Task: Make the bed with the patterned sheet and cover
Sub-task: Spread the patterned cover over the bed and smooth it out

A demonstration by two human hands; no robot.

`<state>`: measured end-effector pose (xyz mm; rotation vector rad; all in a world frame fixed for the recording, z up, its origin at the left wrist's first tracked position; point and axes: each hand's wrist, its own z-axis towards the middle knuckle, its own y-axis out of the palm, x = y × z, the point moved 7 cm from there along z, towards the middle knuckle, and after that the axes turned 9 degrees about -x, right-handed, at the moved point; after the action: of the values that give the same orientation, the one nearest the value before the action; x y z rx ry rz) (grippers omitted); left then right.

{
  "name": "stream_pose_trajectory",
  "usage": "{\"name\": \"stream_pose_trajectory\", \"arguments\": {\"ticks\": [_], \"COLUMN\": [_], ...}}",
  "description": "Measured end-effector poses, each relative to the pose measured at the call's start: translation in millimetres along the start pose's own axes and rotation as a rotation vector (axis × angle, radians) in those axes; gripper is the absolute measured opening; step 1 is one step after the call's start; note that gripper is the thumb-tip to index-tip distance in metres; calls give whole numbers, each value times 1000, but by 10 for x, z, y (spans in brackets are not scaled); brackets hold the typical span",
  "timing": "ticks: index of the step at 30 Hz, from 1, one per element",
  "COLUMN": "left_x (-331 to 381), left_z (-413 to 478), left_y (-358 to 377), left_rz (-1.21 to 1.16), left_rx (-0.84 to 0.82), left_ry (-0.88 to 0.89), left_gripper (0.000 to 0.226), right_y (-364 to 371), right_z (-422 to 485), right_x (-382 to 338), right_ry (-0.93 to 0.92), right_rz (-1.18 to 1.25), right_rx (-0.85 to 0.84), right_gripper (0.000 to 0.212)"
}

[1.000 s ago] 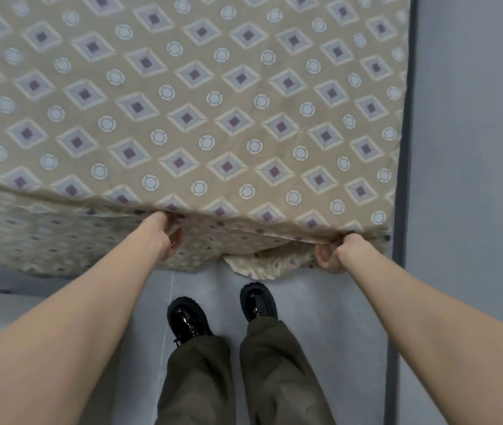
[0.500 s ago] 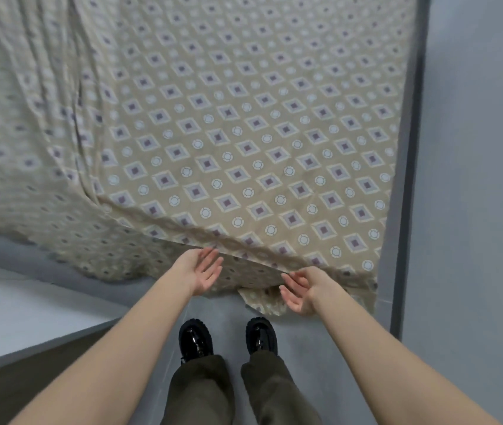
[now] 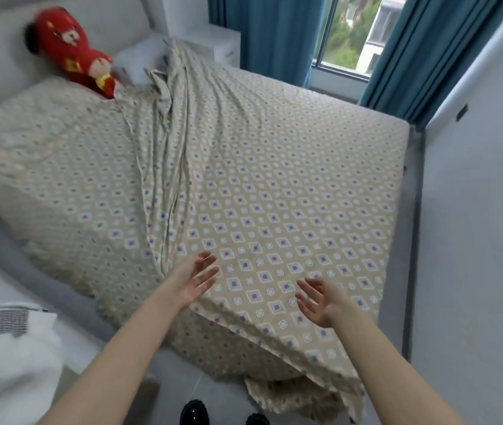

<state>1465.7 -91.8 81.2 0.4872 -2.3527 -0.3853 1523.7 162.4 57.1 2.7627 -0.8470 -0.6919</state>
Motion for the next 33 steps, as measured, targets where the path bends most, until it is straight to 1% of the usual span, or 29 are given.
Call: {"name": "stream_pose_trajectory", "arguments": {"ticks": [3, 7, 10, 14, 19, 25, 33], "left_x": [448, 993, 1388, 1952, 2436, 2878, 3596], "left_z": [-278, -534, -553, -404, -207, 62, 561], "left_y": [59, -10, -167, -479, -798, -1024, -1155], "left_rz": [-11, -1, 41, 32, 17, -31, -36], "left_rx": [-23, -78, -61, 0, 59, 95, 136], "left_ry": [83, 135, 182, 231, 226, 238, 267], "left_gripper": [21, 15, 14, 15, 18, 17, 19], "right_y": [339, 917, 1383, 2095, 2764, 3307, 3996], "right_z": [-232, -379, -371, -227, -34, 200, 678], "right_x": [-332, -642, -766, -865, -942, -1162, -1582], "right_ry": [-80, -160, -181, -188, -192, -203, -190], "right_rz": [-93, -184, -238, -316, -384, -449, -506], "right_rx": [-35, -110, -151, -200, -232, -251, -271], "right_gripper": [17, 11, 10, 11, 12, 13, 9]}}
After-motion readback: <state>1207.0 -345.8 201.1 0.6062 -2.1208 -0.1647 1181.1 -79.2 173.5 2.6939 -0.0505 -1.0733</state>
